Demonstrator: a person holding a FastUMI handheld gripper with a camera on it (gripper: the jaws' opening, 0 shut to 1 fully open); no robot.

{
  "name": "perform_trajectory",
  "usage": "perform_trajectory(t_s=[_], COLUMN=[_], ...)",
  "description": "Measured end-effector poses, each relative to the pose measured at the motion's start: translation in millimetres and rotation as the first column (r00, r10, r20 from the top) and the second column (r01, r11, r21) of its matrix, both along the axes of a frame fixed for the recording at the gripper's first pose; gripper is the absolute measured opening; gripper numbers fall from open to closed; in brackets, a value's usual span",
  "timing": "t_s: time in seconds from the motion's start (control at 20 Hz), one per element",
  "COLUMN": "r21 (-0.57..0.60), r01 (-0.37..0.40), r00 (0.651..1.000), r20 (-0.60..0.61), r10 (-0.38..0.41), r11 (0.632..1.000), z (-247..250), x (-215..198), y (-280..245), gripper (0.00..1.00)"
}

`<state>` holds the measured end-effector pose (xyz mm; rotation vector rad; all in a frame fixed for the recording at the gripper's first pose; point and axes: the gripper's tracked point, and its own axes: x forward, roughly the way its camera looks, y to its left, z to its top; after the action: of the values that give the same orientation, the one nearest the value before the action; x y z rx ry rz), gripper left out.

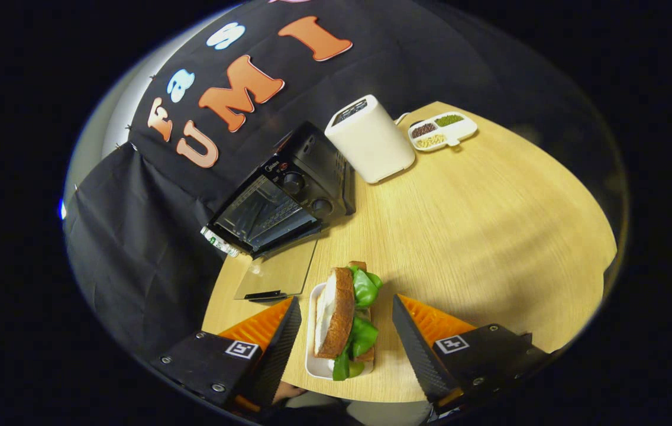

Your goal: Open the toaster oven, put the food inside, and close the toaster oven door.

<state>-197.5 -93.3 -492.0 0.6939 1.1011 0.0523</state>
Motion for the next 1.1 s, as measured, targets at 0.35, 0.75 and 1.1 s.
perform_trajectory(t_s=[0.35, 0.75, 1.1], r21=[0.172, 0.066, 0.046], r01=[0.031, 0.044, 0.057], r00=[0.997, 0.999, 0.995], r20=[-0.076, -0.033, 0.078], r10=[-0.018, -0.042, -0.061], r11=[0.985, 0.997, 0.997], z=[-14, -3, 36], x=[2, 17, 47], y=[11, 4, 22], gripper=[0.51, 0.33, 0.33])
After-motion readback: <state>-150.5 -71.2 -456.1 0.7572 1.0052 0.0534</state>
